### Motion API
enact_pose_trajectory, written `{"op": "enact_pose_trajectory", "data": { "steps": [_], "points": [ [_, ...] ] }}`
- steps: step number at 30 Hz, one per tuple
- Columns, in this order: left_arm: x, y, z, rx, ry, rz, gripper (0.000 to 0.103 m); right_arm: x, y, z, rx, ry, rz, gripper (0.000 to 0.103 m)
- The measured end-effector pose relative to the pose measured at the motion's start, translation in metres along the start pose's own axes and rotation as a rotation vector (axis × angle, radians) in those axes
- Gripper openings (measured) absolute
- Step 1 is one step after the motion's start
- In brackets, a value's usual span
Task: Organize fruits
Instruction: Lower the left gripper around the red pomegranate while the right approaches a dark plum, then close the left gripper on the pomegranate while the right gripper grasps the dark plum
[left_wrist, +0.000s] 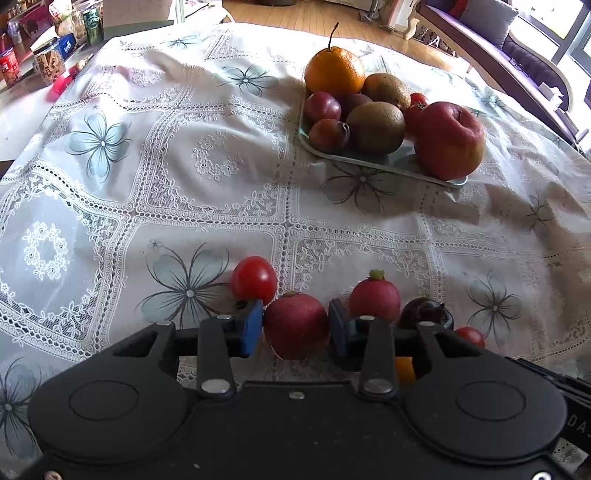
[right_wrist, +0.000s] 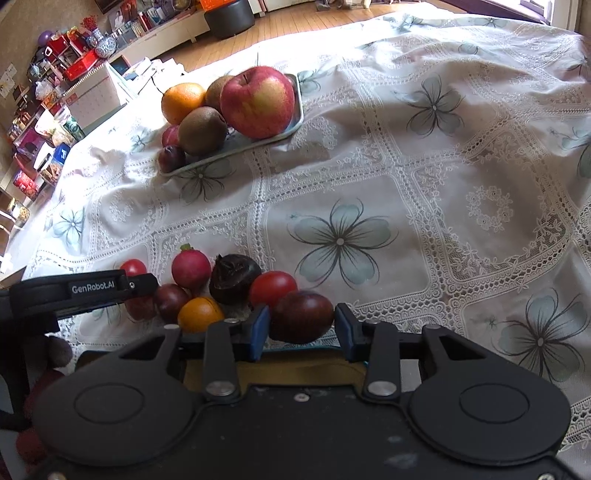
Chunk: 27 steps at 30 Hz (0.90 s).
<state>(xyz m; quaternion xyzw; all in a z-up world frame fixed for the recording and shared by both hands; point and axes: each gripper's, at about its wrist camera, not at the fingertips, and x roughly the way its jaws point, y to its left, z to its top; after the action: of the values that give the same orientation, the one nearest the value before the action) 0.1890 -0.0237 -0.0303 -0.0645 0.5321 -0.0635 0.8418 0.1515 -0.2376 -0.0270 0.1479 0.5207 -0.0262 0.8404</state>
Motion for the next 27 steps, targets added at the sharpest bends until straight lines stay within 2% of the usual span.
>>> {"op": "enact_pose_trajectory", "data": {
  "steps": [1,2,3,5,7,9,13,15,17,20,22,23,27],
  "points": [
    [-0.005,0.000,0.001,-0.001,-0.005,-0.005,0.047,-0.004,0.000,0.001,0.001,-0.009,0.009,0.028],
    [-0.011,-0.001,0.001,0.000,-0.010,-0.010,0.047,-0.008,0.000,0.002,0.001,-0.013,0.023,0.012],
    [-0.017,-0.002,0.002,0.005,-0.017,-0.014,0.047,-0.013,0.000,0.004,0.005,-0.016,0.033,0.011],
    [-0.025,-0.006,0.003,0.025,-0.029,-0.018,0.047,-0.021,0.002,0.006,-0.001,-0.031,0.047,0.014],
    [-0.029,-0.007,0.003,0.035,-0.028,-0.019,0.047,-0.024,0.005,0.008,-0.013,-0.038,0.040,0.021],
    [-0.030,-0.007,0.002,0.034,-0.022,-0.031,0.047,-0.023,0.003,0.011,-0.001,-0.042,0.032,0.036],
    [-0.035,-0.005,-0.004,0.032,-0.010,-0.039,0.046,-0.007,-0.004,0.014,0.011,-0.007,-0.003,0.047],
    [-0.041,-0.004,-0.009,0.040,-0.011,-0.043,0.043,0.003,-0.007,0.012,0.018,0.031,0.007,0.048],
    [-0.049,-0.004,-0.014,0.050,-0.013,-0.051,0.008,0.013,-0.006,0.008,0.006,0.068,0.015,0.050],
    [-0.063,-0.004,-0.023,0.071,-0.029,-0.060,0.011,0.026,-0.003,0.001,-0.006,0.085,-0.017,0.050],
    [-0.069,-0.005,-0.029,0.095,-0.041,-0.051,0.011,0.029,0.000,-0.003,-0.020,0.067,-0.030,0.049],
    [-0.072,-0.004,-0.032,0.102,-0.042,-0.055,0.012,0.027,0.000,-0.004,-0.026,0.048,-0.028,0.036],
    [-0.079,0.002,-0.035,0.107,-0.064,-0.084,0.021,0.011,0.000,0.000,-0.014,-0.021,-0.031,0.036]
  ]
}}
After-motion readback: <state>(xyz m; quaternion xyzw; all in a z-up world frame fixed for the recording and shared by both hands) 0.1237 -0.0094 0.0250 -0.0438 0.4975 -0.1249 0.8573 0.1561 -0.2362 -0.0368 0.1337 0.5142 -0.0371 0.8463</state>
